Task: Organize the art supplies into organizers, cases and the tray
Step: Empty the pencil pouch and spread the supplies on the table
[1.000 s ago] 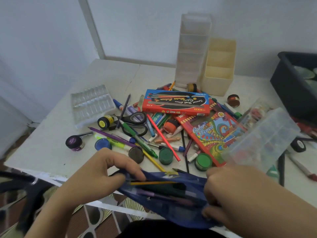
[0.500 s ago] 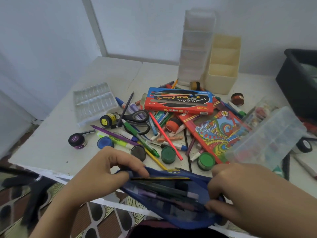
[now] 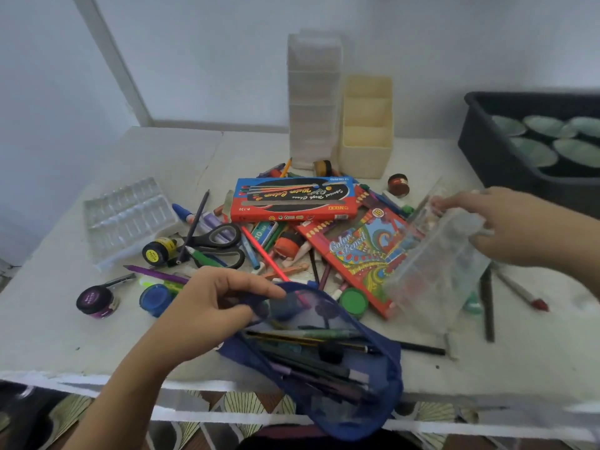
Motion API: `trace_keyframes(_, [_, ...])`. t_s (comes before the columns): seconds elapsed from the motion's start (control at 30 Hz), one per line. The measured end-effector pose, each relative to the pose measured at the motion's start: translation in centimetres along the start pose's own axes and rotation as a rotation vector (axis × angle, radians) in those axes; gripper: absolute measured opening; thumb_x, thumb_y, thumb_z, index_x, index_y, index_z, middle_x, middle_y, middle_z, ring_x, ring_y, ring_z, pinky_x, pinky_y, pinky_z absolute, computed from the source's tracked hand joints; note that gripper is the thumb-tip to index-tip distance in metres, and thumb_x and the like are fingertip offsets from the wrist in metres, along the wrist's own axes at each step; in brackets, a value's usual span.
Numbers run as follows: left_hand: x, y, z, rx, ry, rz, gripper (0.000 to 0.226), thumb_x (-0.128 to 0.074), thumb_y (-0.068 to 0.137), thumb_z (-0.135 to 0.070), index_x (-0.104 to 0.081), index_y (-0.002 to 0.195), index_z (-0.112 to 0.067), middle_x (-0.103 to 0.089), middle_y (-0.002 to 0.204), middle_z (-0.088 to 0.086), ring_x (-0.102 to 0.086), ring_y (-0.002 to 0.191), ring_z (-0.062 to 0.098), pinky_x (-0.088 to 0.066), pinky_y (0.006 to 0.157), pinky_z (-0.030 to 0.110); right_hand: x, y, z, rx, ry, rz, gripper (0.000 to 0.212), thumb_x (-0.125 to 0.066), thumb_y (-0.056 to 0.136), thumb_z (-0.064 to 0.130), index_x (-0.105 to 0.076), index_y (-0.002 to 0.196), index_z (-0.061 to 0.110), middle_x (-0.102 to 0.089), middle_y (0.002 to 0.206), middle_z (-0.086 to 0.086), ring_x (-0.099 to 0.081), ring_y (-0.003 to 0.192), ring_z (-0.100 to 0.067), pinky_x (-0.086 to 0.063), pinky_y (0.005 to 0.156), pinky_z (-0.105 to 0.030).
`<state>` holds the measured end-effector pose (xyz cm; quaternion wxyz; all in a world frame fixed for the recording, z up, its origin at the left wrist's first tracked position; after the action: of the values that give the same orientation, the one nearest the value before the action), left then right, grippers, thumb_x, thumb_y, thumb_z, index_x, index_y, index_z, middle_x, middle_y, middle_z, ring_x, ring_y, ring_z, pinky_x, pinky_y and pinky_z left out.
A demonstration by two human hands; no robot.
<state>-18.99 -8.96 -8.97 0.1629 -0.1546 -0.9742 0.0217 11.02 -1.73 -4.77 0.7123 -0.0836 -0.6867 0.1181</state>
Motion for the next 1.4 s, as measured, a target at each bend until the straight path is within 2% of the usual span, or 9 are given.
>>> trace_keyframes(0.1, [-0.8, 0.9, -0.2, -0.001, 0.023, 0.025, 0.048, -0.047, 0.057, -0.006, -0.076, 0.078, -0.037, -0.075, 0.086, -0.004, -0.070, 0.085, 0.017, -0.058, 0.070, 0.029, -2.5, -0.8, 0.7, 0.077, -0.142, 0.106, 0.090, -0.061, 0.081, 0.009, -0.010, 0.141, 0.055, -0.002, 0.157, 0.000, -0.016, 0.142, -0.025, -0.028, 0.111, -0.037])
trace_keyframes(0.2, [-1.5, 1.6, -0.2, 0.020, 0.040, 0.052, 0.041, -0.053, 0.054, -0.018, -0.076, 0.082, -0.037, -0.074, 0.085, 0.007, -0.064, 0.085, 0.048, -0.051, 0.073, 0.060, -3.4, -1.5, 1.9, 0.173, -0.248, 0.038, 0.096, -0.059, 0.079, 0.007, -0.002, 0.142, 0.053, 0.015, 0.157, 0.000, -0.002, 0.145, -0.024, -0.020, 0.114, -0.036])
trace_keyframes(0.4, [-2.1, 3.0, 0.2, 0.058, -0.003, 0.039, 0.039, -0.055, 0.053, -0.020, -0.077, 0.083, -0.032, -0.075, 0.085, 0.005, -0.052, 0.067, 0.062, -0.044, 0.063, 0.055, -3.0, -2.0, 1.8, 0.275, -0.382, -0.153, 0.088, -0.067, 0.077, 0.023, -0.012, 0.144, 0.038, -0.003, 0.157, -0.009, 0.000, 0.145, -0.026, 0.001, 0.116, -0.044])
trace_keyframes(0.6, [-2.4, 3.2, 0.2, 0.065, -0.061, -0.024, 0.042, -0.058, 0.042, -0.026, -0.078, 0.079, -0.030, -0.075, 0.084, 0.007, -0.057, 0.089, 0.059, -0.040, 0.073, 0.048, 0.8, -2.8, -1.2, 0.235, -0.054, -0.329, 0.086, -0.071, 0.064, 0.053, -0.033, 0.137, 0.028, -0.045, 0.135, 0.001, -0.041, 0.124, -0.019, -0.028, 0.106, -0.033])
trace_keyframes(0.73, [-2.2, 3.2, 0.5, 0.080, -0.102, -0.068, 0.046, -0.056, 0.038, -0.031, -0.078, 0.078, -0.027, -0.075, 0.084, 0.008, -0.059, 0.089, 0.054, -0.041, 0.074, 0.053, 4.3, -3.0, -5.6, -0.004, 0.121, -0.454, 0.077, -0.064, 0.066, 0.061, -0.039, 0.123, 0.016, -0.056, 0.105, -0.005, -0.053, 0.083, -0.024, -0.044, 0.073, -0.035])
trace_keyframes(0.9, [-2.0, 2.7, 0.5, 0.075, -0.139, -0.114, 0.046, -0.057, 0.038, -0.033, -0.078, 0.079, -0.026, -0.074, 0.084, 0.010, -0.056, 0.089, 0.059, -0.038, 0.074, 0.052, 3.6, -2.3, -10.9, -0.215, 0.221, -0.302, 0.085, -0.068, 0.075, 0.052, -0.022, 0.138, 0.020, -0.053, 0.127, -0.015, -0.056, 0.103, -0.034, -0.047, 0.087, -0.043])
trace_keyframes(1.07, [-2.1, 2.4, 0.2, 0.086, -0.116, -0.150, 0.045, -0.057, 0.039, -0.029, -0.078, 0.079, -0.028, -0.075, 0.081, 0.008, -0.058, 0.078, 0.058, -0.038, 0.070, 0.047, 1.1, -1.9, -12.7, -0.252, 0.081, -0.121, 0.085, -0.071, 0.075, 0.050, -0.027, 0.139, 0.016, -0.053, 0.127, -0.011, -0.050, 0.090, -0.022, -0.044, 0.076, -0.033])
trace_keyframes(1.2, [-2.2, 2.3, -0.2, 0.101, -0.105, -0.186, 0.034, -0.054, 0.061, 0.000, -0.078, 0.070, -0.022, -0.073, 0.071, 0.011, -0.053, 0.042, 0.013, -0.033, 0.043, 0.013, -0.3, -1.8, -13.8, -0.276, -0.006, -0.051, 0.080, -0.069, 0.075, 0.051, -0.030, 0.138, 0.019, -0.053, 0.124, -0.008, -0.051, 0.095, -0.022, -0.045, 0.083, -0.036])
trace_keyframes(1.4, [-1.8, 1.9, 0.4, 0.106, -0.127, -0.257, 0.043, -0.048, 0.055, -0.004, -0.078, 0.077, -0.025, -0.074, 0.082, 0.011, -0.070, 0.075, 0.023, -0.052, 0.060, 0.024, -0.6, -1.2, -14.7, -0.266, -0.084, -0.062, 0.072, -0.064, 0.079, 0.051, -0.033, 0.135, 0.019, -0.053, 0.122, -0.006, -0.053, 0.103, -0.024, -0.042, 0.085, -0.035])
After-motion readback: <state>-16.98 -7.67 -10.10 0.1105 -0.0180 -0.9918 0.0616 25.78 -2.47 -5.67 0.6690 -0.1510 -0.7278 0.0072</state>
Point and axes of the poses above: each hand's wrist, its own y-axis towards the middle knuckle, its own x-axis out of the back of the hand, z = x × y, the point moved 9 cm from there along y, towards the middle knuckle
